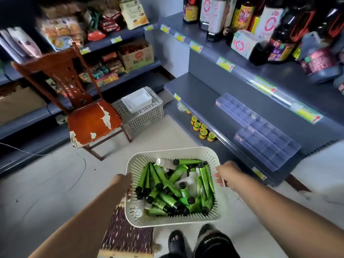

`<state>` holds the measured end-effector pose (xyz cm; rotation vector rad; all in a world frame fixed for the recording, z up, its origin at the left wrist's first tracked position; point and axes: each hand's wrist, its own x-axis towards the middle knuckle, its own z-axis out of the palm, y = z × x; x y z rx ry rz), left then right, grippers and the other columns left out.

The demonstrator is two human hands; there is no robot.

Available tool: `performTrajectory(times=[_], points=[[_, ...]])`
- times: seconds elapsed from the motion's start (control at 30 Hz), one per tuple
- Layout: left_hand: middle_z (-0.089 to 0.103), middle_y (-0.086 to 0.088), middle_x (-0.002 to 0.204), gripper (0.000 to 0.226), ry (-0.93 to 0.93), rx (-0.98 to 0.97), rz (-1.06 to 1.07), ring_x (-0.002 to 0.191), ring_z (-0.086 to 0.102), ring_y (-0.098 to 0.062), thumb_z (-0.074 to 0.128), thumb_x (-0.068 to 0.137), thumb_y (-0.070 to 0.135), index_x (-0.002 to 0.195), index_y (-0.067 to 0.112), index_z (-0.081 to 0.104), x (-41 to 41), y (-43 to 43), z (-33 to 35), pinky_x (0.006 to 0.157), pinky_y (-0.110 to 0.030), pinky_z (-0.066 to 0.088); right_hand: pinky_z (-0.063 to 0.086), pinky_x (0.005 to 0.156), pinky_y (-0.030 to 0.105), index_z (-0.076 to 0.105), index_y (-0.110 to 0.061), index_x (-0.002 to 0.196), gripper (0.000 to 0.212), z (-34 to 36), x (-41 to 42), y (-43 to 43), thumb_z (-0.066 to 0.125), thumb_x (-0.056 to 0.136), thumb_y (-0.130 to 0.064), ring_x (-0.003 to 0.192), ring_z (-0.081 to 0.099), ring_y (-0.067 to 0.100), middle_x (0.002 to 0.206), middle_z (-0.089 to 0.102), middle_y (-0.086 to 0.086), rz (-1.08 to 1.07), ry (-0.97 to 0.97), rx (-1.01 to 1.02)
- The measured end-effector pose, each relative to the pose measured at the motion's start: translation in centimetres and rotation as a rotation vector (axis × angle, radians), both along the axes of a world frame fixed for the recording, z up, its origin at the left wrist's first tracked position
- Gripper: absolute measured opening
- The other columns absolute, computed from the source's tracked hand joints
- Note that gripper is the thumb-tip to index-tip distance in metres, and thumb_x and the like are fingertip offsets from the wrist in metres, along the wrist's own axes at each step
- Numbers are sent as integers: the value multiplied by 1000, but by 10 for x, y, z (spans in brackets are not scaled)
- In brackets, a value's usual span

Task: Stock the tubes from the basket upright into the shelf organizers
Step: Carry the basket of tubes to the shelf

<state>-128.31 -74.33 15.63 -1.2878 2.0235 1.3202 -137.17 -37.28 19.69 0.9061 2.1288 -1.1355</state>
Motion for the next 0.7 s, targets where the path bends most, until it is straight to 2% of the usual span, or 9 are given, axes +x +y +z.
performTrajectory(times=[0.13, 0.27, 0.37, 0.5, 0.6, 0.7], points=[[64, -10, 63, 36, -26, -35, 4, 57, 57, -22, 54, 97, 33, 77, 7, 68, -75, -4, -4, 61, -28, 44, 48, 50, 29, 62, 0, 91, 10, -16, -82, -5, 53, 93, -3, 50, 65, 26, 80, 72, 17, 29, -2, -2], [63, -12, 60, 32, -32, -43, 52, 55, 58, -23, 58, 98, 24, 76, 4, 67, -144, -14, -8, 62, -34, 49, 45, 50, 28, 59, 2, 101, 12, -21, -178, -19, 49, 96, -3, 50, 60, 25, 77, 69, 17, 128, -22, -20], [63, -13, 60, 23, -61, -28, 91, 55, 60, -25, 65, 94, 17, 81, -1, 68, -184, -28, -5, 62, -38, 53, 43, 46, 27, 58, 2, 97, 9, -19, -245, -38, 50, 95, 2, 51, 59, 25, 75, 65, 18, 186, -38, -22], [66, -11, 60, 24, -62, -56, 102, 58, 62, -25, 64, 92, 22, 84, 0, 69, -235, -51, -4, 64, -36, 53, 50, 58, 33, 62, 0, 87, 11, -23, -322, -73, 53, 93, -1, 58, 64, 28, 83, 72, 20, 256, -19, -9], [69, -13, 64, 30, -66, -50, 140, 59, 64, -26, 62, 90, 28, 86, 0, 70, -271, -75, -6, 64, -38, 54, 47, 50, 28, 64, 3, 105, 17, -28, -371, -106, 53, 94, -3, 53, 63, 26, 86, 73, 20, 272, -30, -18], [69, -14, 63, 33, -85, -10, 134, 57, 65, -27, 65, 76, 33, 82, 1, 70, -309, -114, -23, 66, -49, 60, 44, 41, 21, 57, 1, 123, 30, -40, -420, -139, 52, 95, -5, 51, 63, 23, 90, 71, 19, 291, -27, -40]])
